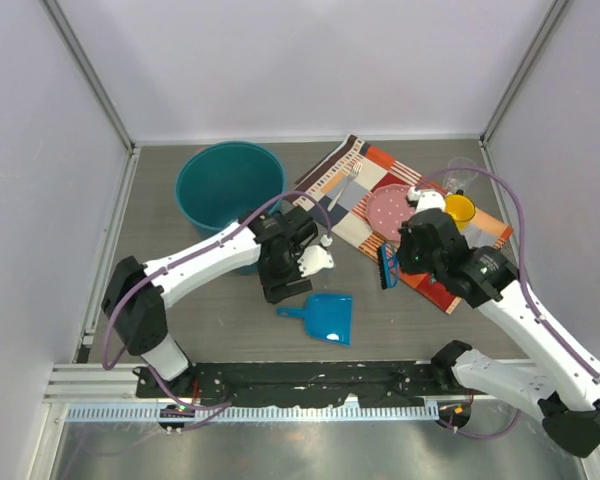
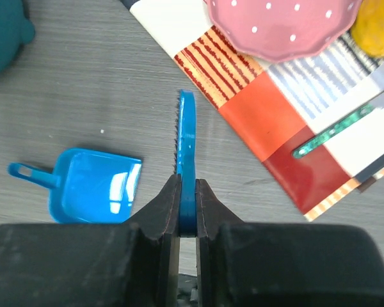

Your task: Sweep away the paper scraps from the table

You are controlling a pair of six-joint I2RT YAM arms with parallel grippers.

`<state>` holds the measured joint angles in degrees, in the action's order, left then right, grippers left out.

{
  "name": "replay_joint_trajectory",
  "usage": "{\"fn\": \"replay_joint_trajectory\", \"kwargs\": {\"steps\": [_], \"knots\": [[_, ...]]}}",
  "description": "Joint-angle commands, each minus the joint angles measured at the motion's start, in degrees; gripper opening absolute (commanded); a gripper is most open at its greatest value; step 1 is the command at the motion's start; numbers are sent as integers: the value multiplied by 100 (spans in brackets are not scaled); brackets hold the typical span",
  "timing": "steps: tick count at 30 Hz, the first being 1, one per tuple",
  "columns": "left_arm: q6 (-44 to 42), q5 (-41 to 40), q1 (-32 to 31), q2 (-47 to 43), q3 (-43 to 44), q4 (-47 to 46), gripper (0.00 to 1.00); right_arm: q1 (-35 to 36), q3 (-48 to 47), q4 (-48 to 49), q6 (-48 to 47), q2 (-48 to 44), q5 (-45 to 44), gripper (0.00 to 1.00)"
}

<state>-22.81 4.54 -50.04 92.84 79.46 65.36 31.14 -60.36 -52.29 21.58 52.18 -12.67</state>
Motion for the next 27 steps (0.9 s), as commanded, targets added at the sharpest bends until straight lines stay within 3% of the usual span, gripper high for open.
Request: {"fn": "replay_joint_trajectory", "kwargs": {"steps": [1,3,6,7,9,18,27], "knots": [[75,364,-67,-63,-150,135,67,1549,-20,360,-242,-7,-2183,1],[57,373,-50,-213,-72,231,67,2688,7,317,-242,370,-3264,1],[57,408,3,-476,166,494,68,3685,-335,-647,291,1353,-4738,1],[57,443,55,-555,288,565,68,3724,-710,-1503,1094,1643,-4971,1],[75,426,100,-854,394,722,68,3777,-959,-2002,1505,2102,-5114,1],[127,162,872,-1786,615,846,70,3795,-785,-1987,2666,2744,-3921,1],[136,136,1163,-1918,404,732,70,4093,-1338,-1705,2886,2770,-2690,1]]}}
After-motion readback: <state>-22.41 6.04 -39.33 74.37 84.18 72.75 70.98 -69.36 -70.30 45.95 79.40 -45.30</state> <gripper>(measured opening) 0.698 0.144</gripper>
